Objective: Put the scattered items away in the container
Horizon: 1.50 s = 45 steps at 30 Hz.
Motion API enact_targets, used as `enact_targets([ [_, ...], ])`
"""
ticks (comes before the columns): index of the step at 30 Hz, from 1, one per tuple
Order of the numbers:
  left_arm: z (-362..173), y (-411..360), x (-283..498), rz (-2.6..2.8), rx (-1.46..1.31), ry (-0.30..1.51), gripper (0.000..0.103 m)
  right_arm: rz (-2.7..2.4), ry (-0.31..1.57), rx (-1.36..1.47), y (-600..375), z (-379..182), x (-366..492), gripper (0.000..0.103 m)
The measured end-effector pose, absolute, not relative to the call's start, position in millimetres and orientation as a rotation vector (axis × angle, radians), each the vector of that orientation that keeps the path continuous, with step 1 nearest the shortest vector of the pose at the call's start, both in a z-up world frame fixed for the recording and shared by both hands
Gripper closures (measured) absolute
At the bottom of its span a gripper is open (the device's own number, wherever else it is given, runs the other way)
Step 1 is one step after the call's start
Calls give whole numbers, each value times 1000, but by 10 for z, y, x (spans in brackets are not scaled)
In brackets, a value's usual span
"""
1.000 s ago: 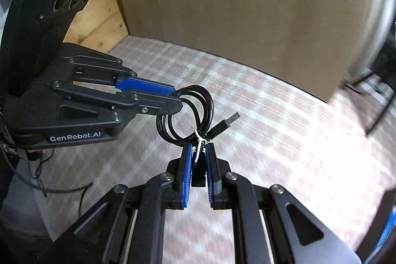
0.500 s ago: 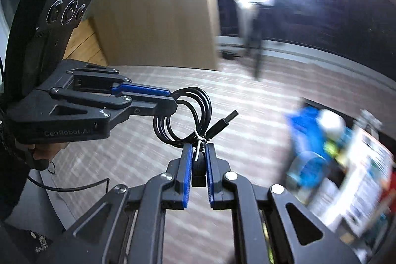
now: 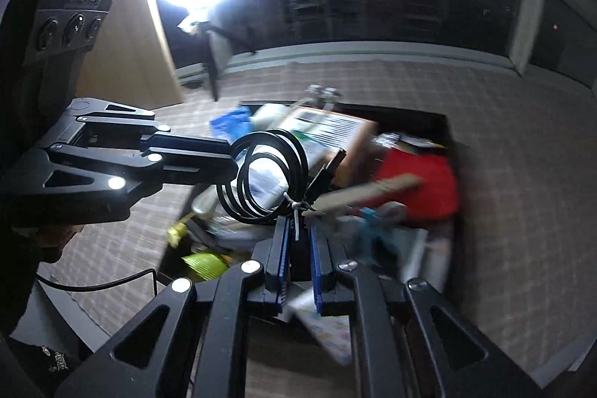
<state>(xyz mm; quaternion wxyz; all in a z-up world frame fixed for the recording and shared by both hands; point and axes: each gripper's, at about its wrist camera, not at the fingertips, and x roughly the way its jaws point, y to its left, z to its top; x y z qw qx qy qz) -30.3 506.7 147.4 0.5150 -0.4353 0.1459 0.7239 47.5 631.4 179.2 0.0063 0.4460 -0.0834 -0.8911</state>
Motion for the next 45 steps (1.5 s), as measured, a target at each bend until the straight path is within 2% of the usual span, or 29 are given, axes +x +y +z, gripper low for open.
enact_targets([
  [2,1468,5225,-242,1772,-1051,397,92,-2807,-209,1377,6398,1803,527,92],
  [3,1455,5284,-239,1816,-1064,427,90,-2845,-150,1380,6427,1821,556,86],
  [4,1456,5317,-247,1869,-1079,443,86,-2908,-84,1401,6463,1848,595,62],
  [6,1495,5297,-298,1967,-1095,408,58,-3030,-38,1373,6553,1936,673,27],
  [11,1652,5094,-371,2079,-1075,325,57,-3071,-129,1266,6760,2087,837,26],
  [19,1734,4845,-269,2173,-1060,341,56,-3048,-211,1265,6832,2098,888,26],
  [23,1670,4589,-195,2251,-1099,323,51,-3029,-225,1249,6686,2066,856,26],
  [32,1624,3681,35,2486,-1187,228,44,-2910,-211,1190,5945,2108,664,26],
  [36,1611,3211,155,2531,-1203,190,38,-2856,-168,1174,5429,2141,577,26],
  [45,1555,1983,303,2624,-1263,80,37,-2780,-165,1163,4212,2123,472,25],
])
